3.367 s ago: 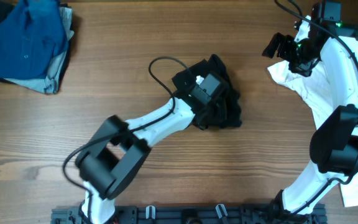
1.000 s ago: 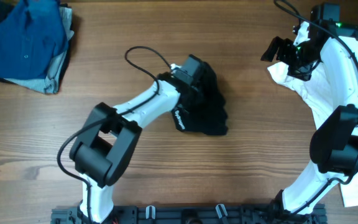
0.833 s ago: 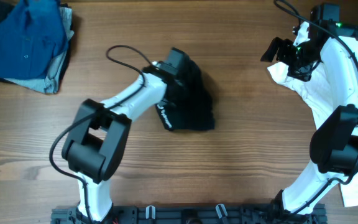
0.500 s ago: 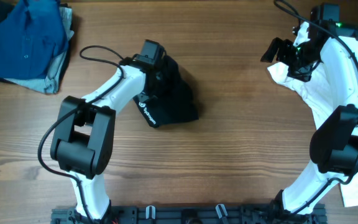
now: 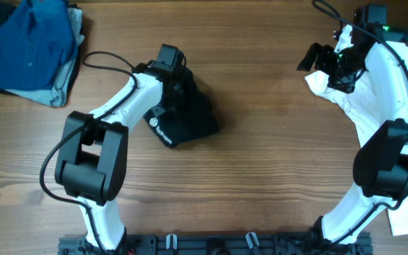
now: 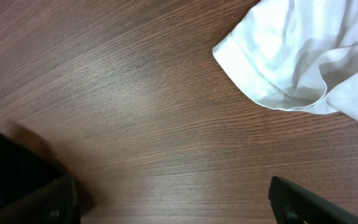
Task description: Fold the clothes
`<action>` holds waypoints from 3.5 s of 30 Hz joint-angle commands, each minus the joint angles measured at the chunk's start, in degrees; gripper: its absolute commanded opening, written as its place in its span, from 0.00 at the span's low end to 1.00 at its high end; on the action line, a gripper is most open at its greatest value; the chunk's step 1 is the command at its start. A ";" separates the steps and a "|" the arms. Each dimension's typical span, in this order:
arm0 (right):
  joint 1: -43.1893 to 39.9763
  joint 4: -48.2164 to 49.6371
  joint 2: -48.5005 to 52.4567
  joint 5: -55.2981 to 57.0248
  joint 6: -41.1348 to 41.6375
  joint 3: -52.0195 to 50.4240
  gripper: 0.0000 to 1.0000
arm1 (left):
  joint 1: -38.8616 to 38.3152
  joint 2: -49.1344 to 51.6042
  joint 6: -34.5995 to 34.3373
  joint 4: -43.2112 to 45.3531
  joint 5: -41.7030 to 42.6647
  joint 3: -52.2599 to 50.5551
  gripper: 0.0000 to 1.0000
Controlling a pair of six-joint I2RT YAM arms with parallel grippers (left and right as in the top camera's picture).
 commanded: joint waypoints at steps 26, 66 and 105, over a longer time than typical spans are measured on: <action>0.26 -0.04 0.02 -2.05 -0.52 0.48 1.00 | -10.10 -17.59 -4.22 -4.42 11.26 -2.51 0.72; 0.35 0.46 0.02 -3.30 -1.01 0.48 1.00 | -20.31 -1.25 15.89 0.90 -14.95 -1.75 0.88; 0.35 -0.15 0.02 -3.28 -0.98 0.48 1.00 | -17.88 6.60 17.33 -11.93 -17.49 -1.75 0.04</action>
